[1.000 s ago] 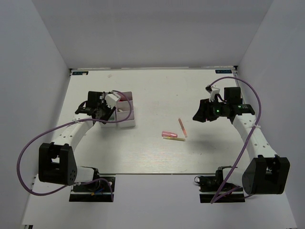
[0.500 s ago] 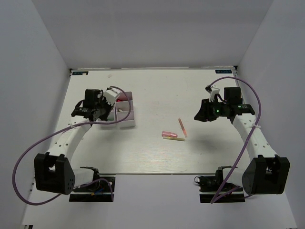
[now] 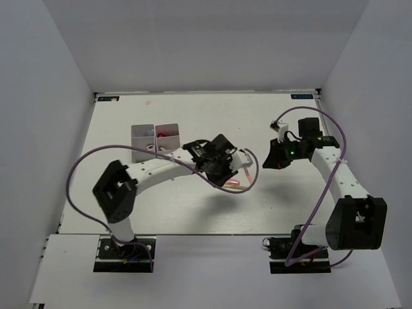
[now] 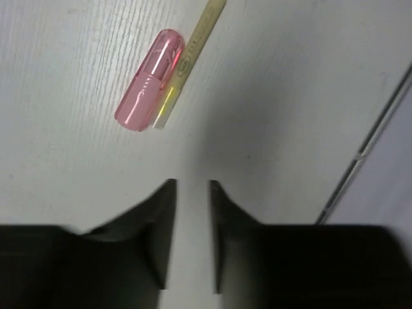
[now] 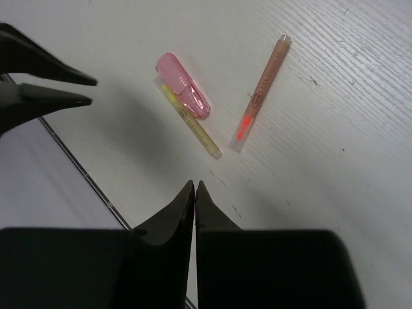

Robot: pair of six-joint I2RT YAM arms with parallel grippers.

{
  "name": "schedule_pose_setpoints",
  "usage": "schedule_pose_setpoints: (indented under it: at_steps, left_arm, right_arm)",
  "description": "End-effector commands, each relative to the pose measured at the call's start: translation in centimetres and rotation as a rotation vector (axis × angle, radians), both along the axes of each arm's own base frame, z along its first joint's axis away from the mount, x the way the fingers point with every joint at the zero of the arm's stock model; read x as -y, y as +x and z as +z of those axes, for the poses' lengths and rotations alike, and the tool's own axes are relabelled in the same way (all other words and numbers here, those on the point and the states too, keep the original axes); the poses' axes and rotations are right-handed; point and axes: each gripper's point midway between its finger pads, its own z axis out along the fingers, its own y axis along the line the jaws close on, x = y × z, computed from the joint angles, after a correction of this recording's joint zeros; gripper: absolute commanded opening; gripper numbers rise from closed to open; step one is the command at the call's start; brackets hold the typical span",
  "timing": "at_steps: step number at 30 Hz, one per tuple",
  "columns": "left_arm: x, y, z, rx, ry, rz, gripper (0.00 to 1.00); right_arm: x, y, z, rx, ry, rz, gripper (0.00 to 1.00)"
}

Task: Sort the stationery into containers
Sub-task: Grab a piece of stationery with the left arm

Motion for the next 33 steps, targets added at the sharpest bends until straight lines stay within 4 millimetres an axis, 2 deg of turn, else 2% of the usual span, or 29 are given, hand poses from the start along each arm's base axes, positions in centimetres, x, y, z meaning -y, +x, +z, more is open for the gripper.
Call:
schedule_pose_setpoints:
  at_steps: [1,2,3,5,8,10,16,28,33]
  left_arm:
    - [-0.9,3.5,-1.6,0.134,0.171,-0.104,0.29]
    - [-0.6,4.1,-1.5,0.161,0.179,-0.115,0.31]
    - [-0.1,4.6,-2.3,0.169,0.204,-0.127,0.34]
    - [0.4,5.4,-2.5,0.221,0.227,-0.179,0.44]
    - [1.1,7.0,-3.2,0.269,0.264,-0.193,0.52]
    - [1.4,7.6,-3.7,0.258,0.276,-0.19,0.52]
    - [2.2,7.0,-4.6,0.208,0.242,-0.208,0.53]
    - [1.8,5.4,-6.9,0.118,0.23,-0.206,0.53]
    - [1.8,5.5,-7.8,0.121,0.214,-0.19,0.53]
  right_arm:
    - [-0.2,0.0,1.7,0.083,0.011,0.073,0.04]
    - [-0.1,0.1,1.7,0.082,0.011,0.066,0.05]
    - [-0.1,0.0,1.7,0.086,0.007,0.064,0.05]
    - [-0.1,0.1,2.0,0.099,0.009,0.062,0.07]
    - [-0.2,0.0,2.1,0.101,0.011,0.066,0.08]
    - [-0.1,0.1,2.2,0.1,0.013,0.063,0.08]
    - [-0.2,0.0,2.1,0.092,0.01,0.065,0.1]
    - [0.0,0.1,2.1,0.086,0.007,0.05,0.11]
    - [0.0,0.0,2.3,0.09,0.01,0.053,0.14]
